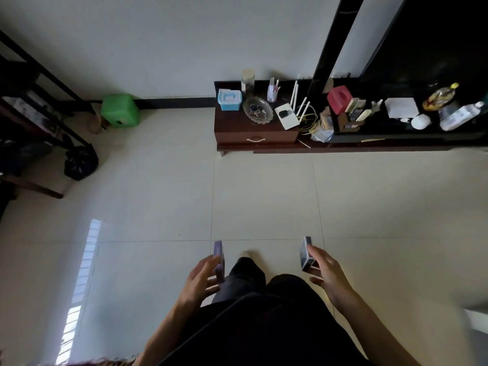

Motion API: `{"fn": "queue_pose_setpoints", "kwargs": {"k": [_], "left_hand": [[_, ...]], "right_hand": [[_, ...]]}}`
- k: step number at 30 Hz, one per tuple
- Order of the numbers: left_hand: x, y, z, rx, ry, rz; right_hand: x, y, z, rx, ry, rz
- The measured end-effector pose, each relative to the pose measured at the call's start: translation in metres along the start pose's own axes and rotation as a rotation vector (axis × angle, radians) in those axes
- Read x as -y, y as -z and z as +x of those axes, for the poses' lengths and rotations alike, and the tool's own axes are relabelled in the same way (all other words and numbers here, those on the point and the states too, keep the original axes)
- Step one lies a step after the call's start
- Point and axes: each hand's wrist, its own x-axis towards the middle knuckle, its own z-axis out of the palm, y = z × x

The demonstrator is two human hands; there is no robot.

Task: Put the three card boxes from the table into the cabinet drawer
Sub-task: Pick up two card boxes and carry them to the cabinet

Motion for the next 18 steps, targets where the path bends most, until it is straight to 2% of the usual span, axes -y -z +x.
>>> {"fn": "queue_pose_setpoints", "kwargs": {"k": [9, 18], "left_hand": [[-0.14, -0.036, 0.081, 0.084, -0.035, 0.12], [-0.248, -0.079, 0.163, 0.042, 0.011, 0.092]], "right_hand": [[0.101, -0.001, 0.074, -0.078, -0.008, 0.09], [0.208, 0.013, 0.179, -0.022, -0.049, 0.089]]}}
